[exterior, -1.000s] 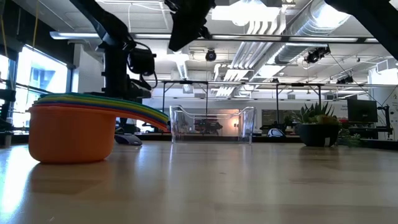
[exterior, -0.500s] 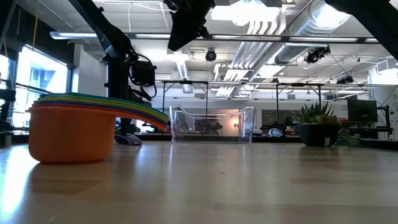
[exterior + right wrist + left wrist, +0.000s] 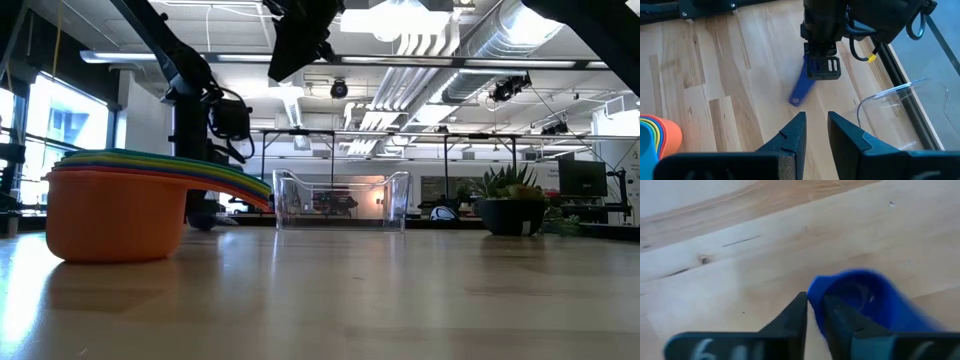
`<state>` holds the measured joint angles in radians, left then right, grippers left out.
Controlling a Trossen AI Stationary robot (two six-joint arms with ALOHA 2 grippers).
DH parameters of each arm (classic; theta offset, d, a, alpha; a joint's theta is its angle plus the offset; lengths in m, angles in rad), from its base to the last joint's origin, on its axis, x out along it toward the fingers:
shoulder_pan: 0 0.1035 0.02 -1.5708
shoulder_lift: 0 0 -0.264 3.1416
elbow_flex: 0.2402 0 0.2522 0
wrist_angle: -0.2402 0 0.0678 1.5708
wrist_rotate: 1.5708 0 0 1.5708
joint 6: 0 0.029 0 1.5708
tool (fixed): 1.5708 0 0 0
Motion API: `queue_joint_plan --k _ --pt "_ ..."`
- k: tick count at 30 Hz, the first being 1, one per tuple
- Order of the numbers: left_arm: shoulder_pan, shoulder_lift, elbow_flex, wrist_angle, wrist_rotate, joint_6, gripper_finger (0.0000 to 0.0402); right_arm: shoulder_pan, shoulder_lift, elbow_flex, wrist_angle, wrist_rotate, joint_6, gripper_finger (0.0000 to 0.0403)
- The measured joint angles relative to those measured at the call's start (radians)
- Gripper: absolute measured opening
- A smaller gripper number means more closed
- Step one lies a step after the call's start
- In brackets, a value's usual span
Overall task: Nest measuring cups in basket
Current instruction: Stack the dark blue measuring cup on top of the light blue measuring cup
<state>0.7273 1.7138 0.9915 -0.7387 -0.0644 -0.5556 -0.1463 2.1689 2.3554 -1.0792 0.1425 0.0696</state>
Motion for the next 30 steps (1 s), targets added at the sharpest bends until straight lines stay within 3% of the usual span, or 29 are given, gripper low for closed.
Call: queue_joint_plan --k 4,14,22,30 --pt "0.000 -0.002 0.001 -0.001 -0.015 0.031 0.0009 0.000 0.000 0.000 0.001 0.000 0.000 0.0071" --pt "-0.012 -0.043 0.000 -0.103 -0.019 0.096 0.0008 0.000 0.000 0.000 0.001 0.003 0.019 0.0071" --pt "-0.090 -0.198 0.000 -0.258 -0.020 0.104 0.0008 0.000 0.000 0.000 0.003 0.003 0.029 0.0071" --pt "-0.248 -0.411 0.000 -0.386 0.008 -0.010 0.0008 0.003 0.000 0.000 -0.001 0.002 0.031 0.0071"
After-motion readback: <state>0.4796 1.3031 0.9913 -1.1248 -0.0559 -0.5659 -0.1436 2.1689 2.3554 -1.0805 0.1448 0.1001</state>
